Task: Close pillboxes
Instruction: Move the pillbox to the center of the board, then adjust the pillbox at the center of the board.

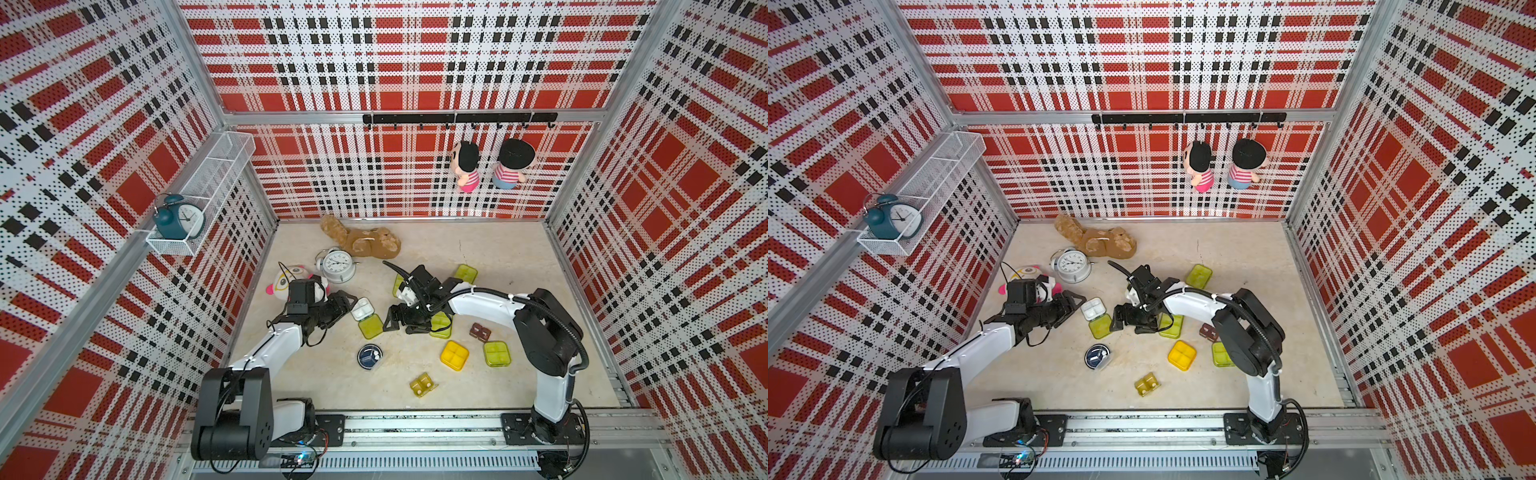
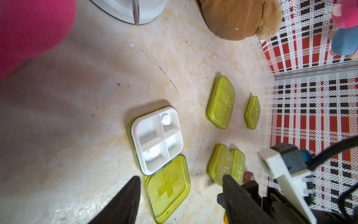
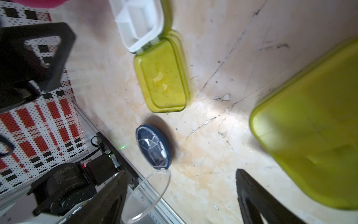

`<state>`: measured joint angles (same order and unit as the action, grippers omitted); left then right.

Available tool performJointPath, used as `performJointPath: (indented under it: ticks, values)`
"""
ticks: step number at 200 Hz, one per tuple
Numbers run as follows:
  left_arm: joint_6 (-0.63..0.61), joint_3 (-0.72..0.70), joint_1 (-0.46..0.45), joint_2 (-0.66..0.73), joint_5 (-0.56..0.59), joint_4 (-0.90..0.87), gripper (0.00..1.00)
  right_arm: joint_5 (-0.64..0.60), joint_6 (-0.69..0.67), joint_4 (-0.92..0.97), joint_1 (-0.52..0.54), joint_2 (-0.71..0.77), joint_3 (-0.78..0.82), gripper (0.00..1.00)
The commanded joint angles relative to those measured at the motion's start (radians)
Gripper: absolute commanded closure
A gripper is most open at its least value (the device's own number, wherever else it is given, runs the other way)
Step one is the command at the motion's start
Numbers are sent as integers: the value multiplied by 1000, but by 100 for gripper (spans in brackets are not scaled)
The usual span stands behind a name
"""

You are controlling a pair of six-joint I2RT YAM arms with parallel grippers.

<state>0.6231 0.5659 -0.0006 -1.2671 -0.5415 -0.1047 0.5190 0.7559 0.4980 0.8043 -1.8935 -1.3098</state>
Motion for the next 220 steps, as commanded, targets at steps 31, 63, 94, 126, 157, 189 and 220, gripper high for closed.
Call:
performJointPath:
  ticks: [31, 63, 94, 126, 157, 189, 220]
  values:
    - [-18, -39, 19, 62, -21, -9, 30, 66, -90, 100, 85, 153, 61, 7]
    - [-16, -42, 24, 66, -28, -9, 30, 97, -59, 104, 153, 214, 109, 7]
    - [-11, -31, 27, 74, -31, -9, 30, 115, -21, 62, 185, 201, 102, 7]
    - [-14, -29, 28, 94, -32, -25, 30, 115, -38, 64, 190, 124, 24, 6]
    - [-35, -37, 36, 112, -40, -52, 29, 118, -57, 71, 191, 56, -51, 6]
    - [-39, -36, 41, 126, -38, -55, 29, 131, -79, 92, 191, -9, -128, 5]
    - [-40, -38, 45, 132, -37, -53, 29, 141, -106, 130, 190, -63, -200, 5]
